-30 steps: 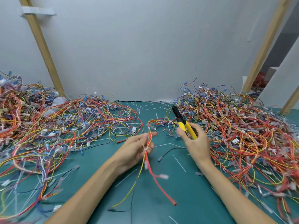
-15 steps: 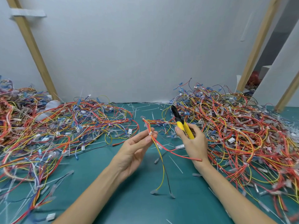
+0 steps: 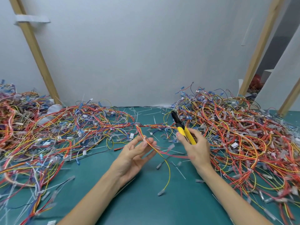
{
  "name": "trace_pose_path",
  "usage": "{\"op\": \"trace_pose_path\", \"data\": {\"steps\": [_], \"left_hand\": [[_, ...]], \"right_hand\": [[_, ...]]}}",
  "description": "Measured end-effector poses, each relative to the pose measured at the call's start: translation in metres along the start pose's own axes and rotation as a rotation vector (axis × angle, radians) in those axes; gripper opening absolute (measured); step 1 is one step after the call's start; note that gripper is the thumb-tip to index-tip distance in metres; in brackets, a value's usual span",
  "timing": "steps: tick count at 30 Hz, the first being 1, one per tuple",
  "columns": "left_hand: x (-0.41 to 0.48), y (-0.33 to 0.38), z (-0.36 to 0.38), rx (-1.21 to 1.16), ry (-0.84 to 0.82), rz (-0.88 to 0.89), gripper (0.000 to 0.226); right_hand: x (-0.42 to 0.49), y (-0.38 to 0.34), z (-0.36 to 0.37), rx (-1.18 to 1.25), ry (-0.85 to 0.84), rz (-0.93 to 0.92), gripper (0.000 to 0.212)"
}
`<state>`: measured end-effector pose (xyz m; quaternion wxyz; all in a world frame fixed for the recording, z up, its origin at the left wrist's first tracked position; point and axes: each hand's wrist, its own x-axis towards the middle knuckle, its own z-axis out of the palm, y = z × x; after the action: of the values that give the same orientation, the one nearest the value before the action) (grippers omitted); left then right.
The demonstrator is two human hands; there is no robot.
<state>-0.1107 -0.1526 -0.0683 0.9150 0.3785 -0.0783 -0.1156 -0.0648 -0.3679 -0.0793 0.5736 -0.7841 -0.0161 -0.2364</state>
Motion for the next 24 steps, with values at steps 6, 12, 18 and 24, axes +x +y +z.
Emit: {"op": "trace_pose_path", "data": {"steps": [6,12,18,24], "left_hand": [[0.003,-0.002,-0.002,0.080,0.044,-0.072,0.052],[0.002,-0.007,-0.002,0.403,0.104,0.025,0.026],[0.006,-0.010,-0.003,0.628,0.328,0.220,0.009],[0.007,-0.006,-0.008,0.470,0.317,0.194,0.023]], "right_hand": [[-0.001,-0.001,0.000,-0.017,-0.030,-0.020,0.020],[0.000,0.002,0.001,0.014,-0.025,-0.014,0.030],[-0.003,-0.001,0.005,0.102,-0.062,-0.003,0.039],[-0.003,0.004,0.009,0.094,-0.127,0.037,0.039]]}}
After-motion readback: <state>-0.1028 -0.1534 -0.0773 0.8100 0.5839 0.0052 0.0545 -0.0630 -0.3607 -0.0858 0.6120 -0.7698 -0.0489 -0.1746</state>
